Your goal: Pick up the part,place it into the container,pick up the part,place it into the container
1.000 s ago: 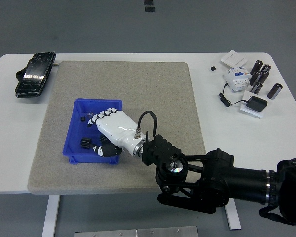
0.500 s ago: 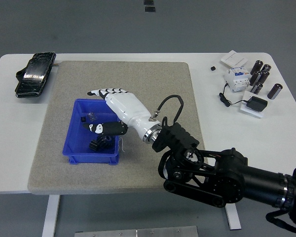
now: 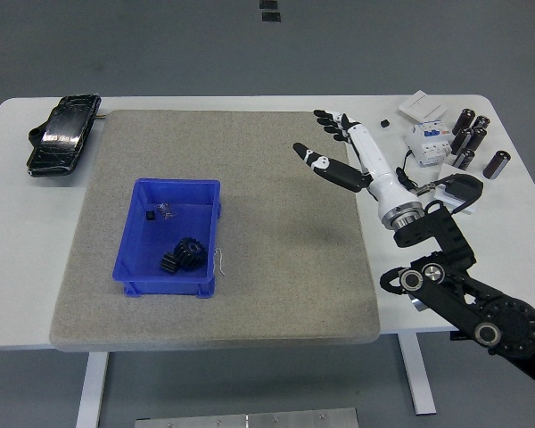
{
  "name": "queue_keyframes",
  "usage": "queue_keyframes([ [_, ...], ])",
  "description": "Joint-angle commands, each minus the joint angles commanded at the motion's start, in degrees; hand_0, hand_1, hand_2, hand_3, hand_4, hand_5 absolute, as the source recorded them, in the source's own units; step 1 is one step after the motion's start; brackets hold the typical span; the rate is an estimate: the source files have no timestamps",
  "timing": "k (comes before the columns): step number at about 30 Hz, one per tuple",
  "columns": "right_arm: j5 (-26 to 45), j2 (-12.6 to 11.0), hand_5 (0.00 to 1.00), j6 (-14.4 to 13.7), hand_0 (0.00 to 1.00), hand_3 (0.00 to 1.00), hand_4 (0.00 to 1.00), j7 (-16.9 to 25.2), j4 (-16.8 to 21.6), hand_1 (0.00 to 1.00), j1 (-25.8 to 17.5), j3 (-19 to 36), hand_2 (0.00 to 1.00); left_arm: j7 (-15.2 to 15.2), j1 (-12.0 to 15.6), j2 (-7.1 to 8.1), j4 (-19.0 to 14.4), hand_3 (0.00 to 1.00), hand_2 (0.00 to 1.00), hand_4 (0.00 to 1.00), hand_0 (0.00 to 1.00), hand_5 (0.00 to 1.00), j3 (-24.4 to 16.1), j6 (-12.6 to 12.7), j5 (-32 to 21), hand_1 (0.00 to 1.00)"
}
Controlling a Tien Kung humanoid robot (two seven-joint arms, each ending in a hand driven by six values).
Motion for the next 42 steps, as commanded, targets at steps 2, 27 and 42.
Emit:
queue_keyframes([
  [2,3.37,-0.41,0.589,0.30,0.776,0.767,0.858,2.26,0.37,0.792,-2.59,3.25,0.786,-1.40,0.09,-0.04,0.45,0.584,0.603,0.619,0.681,0.294,2.01,-0.26,-2.04,0.636],
  [27,21.99,-0.53,0.609,1.85,0.744,0.723,0.868,10.00,-0.04,0.744,-11.67,20.61,0.746,-3.82,-2.64,1.21,1.56,0.584,0.604,0.621,0.681,0.284,7.45,-1.81,-6.85,0.638],
  [42,19.18,0.00,0.634,1.37,0.737,0.713,0.867,10.41,-0.38,0.739,-12.19,21.46,0.739,-4.09,-3.83,2.34,1.62,0.585,0.606,0.627,0.682,0.277,8.47,-2.22,-6.62,0.638],
])
